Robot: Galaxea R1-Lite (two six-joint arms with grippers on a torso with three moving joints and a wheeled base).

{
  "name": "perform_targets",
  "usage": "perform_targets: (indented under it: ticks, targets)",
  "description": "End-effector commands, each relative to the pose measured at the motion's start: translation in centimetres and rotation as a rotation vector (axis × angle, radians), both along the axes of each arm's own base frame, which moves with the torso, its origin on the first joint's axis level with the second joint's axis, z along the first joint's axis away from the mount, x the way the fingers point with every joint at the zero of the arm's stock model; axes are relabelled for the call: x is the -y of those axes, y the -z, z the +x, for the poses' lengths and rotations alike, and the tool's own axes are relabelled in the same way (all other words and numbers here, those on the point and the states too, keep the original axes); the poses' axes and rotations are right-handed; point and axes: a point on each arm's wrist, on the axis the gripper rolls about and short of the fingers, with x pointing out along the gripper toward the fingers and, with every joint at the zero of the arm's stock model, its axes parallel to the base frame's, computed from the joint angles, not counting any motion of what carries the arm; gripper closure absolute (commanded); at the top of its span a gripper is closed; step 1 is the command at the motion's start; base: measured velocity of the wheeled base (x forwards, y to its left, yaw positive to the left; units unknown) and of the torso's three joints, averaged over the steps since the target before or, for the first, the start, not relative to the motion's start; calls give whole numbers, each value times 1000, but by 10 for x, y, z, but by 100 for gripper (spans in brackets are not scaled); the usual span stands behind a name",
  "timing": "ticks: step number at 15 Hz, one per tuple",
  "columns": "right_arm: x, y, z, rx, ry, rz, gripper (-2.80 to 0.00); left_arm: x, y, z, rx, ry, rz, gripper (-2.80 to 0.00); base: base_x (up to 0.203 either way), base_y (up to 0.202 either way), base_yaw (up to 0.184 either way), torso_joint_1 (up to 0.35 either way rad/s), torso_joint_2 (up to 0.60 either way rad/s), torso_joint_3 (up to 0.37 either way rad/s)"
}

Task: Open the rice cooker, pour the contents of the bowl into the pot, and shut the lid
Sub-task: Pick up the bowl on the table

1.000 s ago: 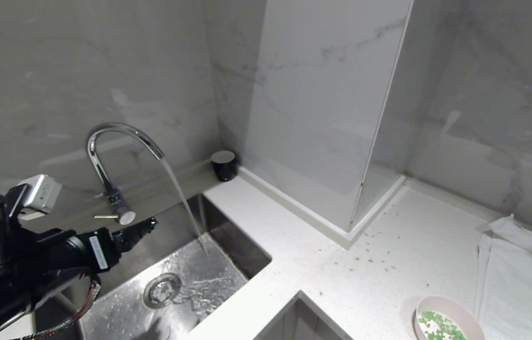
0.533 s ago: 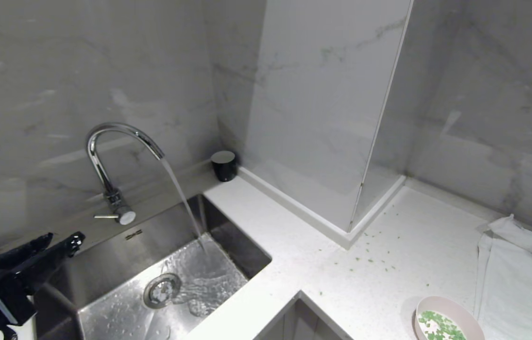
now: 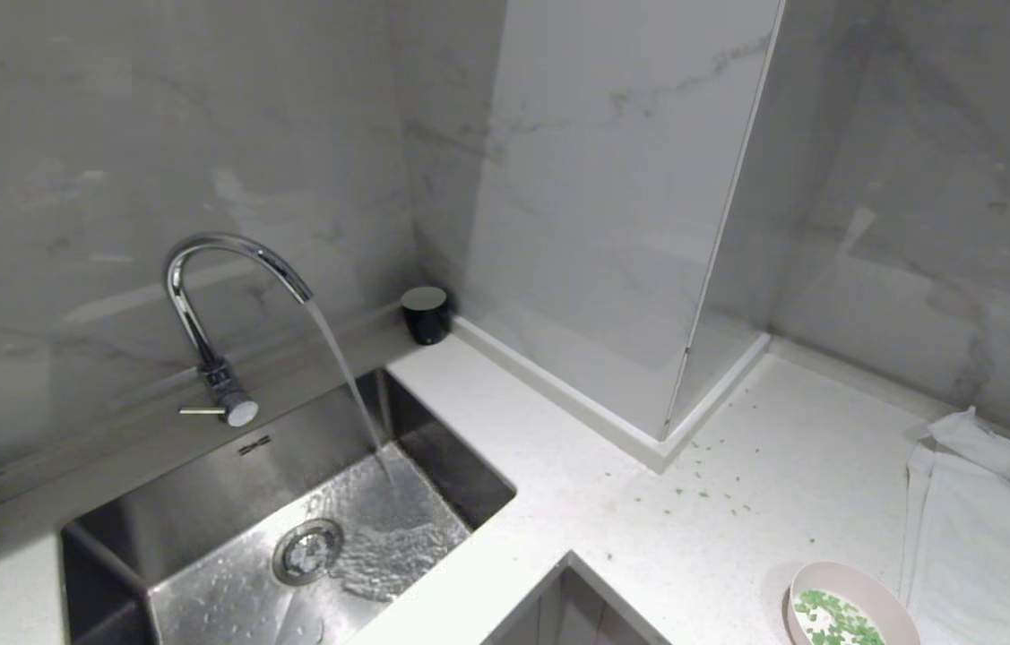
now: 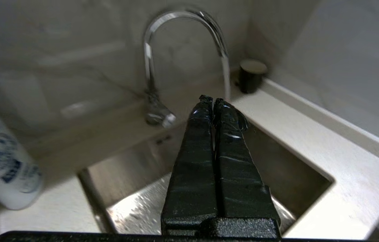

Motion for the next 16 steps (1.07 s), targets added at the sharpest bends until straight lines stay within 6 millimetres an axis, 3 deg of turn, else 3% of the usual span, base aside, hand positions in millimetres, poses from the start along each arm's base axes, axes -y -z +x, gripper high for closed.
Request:
perform_targets:
  ticks: [1, 5, 8, 11, 16]
  targets:
    - [0, 0, 0, -1, -1, 1, 0, -1, 3, -28, 107, -44, 20, 0, 0, 0, 0, 0, 0, 0]
    - [0, 0, 0, 0, -1, -1, 0, 0, 31, -51, 155, 9, 43, 0, 0, 0, 0, 0, 0, 0]
    - [0, 0, 0, -1, -1, 0, 0, 1, 72, -58, 138, 57, 54, 0, 0, 0, 0, 0, 0, 0]
    - [0, 0, 0, 0, -1, -1, 0, 1, 112, -52, 57, 60, 120, 0, 0, 0, 0, 0, 0, 0]
    - [0, 0, 0, 0, -1, -1, 0, 2, 124, -50, -13, 107, 130, 0, 0, 0, 0, 0, 0, 0]
